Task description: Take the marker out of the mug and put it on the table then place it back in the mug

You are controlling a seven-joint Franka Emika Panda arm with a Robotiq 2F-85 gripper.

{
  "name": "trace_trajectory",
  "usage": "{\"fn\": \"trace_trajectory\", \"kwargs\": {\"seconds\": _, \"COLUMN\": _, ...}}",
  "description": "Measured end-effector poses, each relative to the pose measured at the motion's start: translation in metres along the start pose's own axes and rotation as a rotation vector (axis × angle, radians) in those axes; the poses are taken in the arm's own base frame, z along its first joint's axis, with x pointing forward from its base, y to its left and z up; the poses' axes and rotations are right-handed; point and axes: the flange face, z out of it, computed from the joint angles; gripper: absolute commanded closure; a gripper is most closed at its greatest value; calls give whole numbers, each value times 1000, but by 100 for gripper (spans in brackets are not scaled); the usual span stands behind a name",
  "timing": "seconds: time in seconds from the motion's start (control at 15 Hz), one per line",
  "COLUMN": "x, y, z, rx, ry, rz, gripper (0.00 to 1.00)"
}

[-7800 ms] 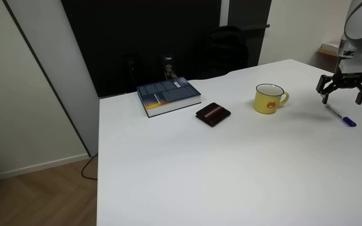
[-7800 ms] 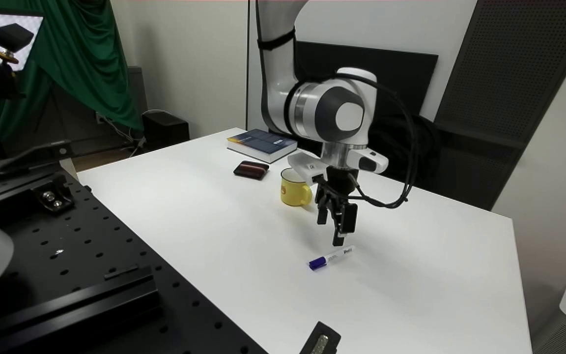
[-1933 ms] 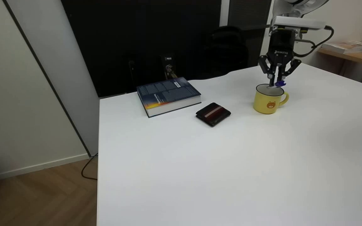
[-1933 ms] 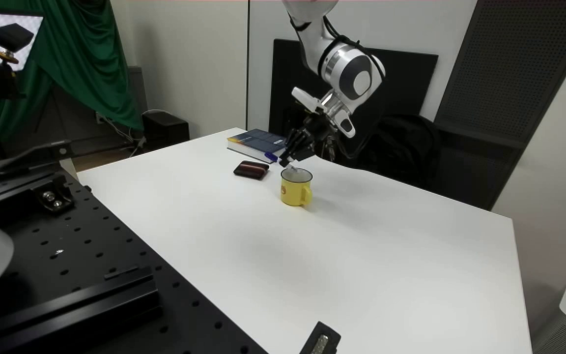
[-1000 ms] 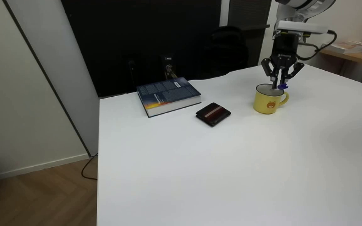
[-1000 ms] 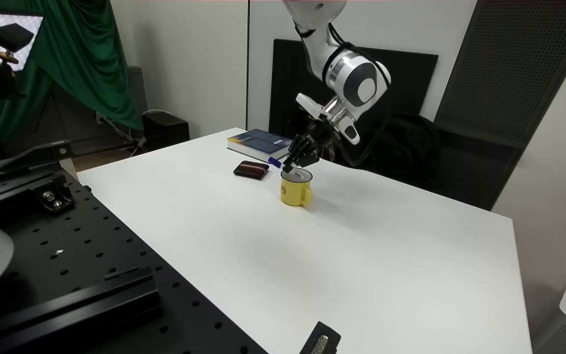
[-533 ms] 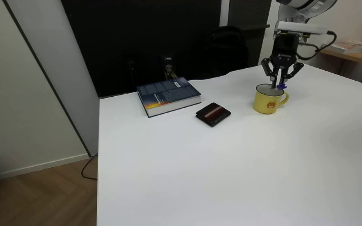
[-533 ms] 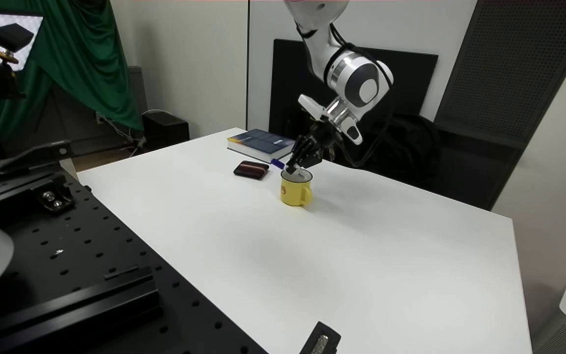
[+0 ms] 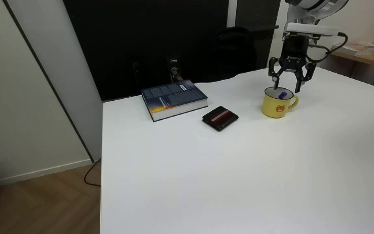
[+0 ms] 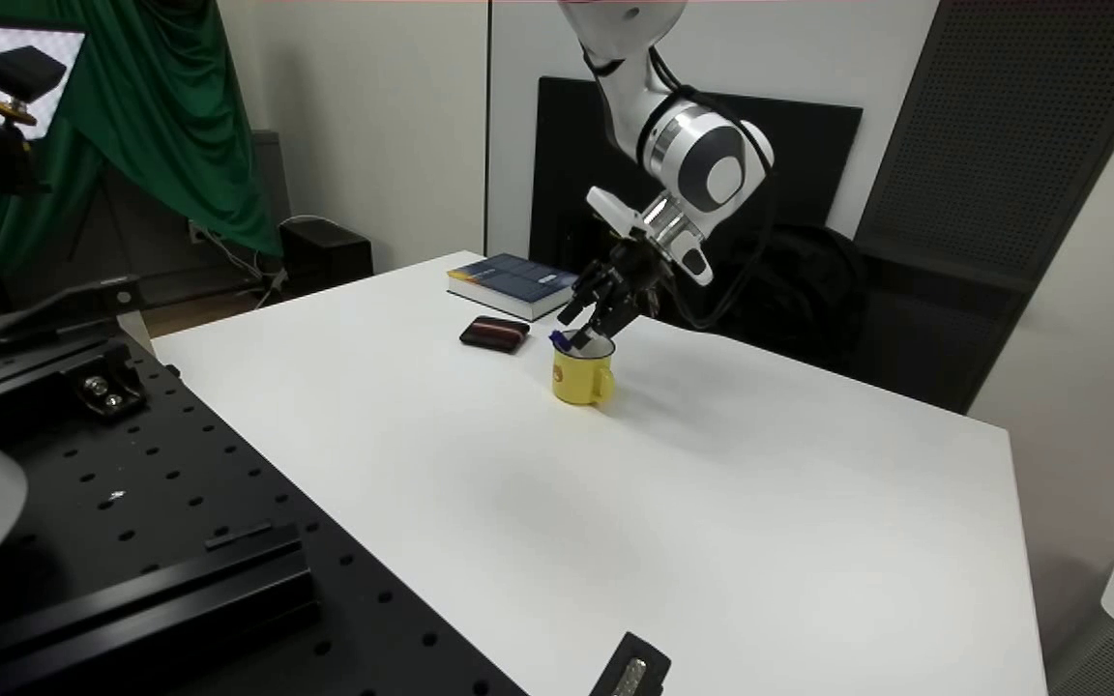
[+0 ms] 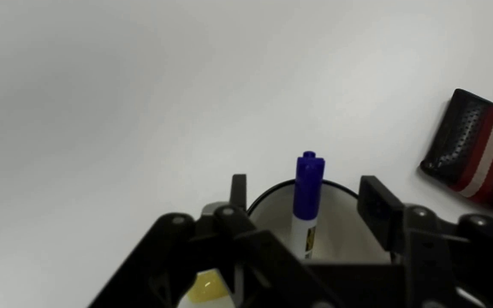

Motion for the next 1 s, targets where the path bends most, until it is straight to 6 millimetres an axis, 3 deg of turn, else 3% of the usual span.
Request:
{"fn": "trace_trajectory", "kwargs": {"seconds": 0.33, "x": 3, "y": -7, "z": -5, "rx": -29, "ry": 77, "rz": -34, "gripper": 0}}
{"fn": "trace_trajectory", "kwargs": {"seconds": 0.73, "x": 1, "y": -39, "z": -35, "rx": -171, "ry": 355, "rz": -217, "gripper": 0}}
{"fn": "trace_trajectory", "kwargs": {"seconds": 1.0, "x": 5, "y": -43, "z": -44, "rx": -252, "ry": 552, "rz": -359, "gripper": 0}}
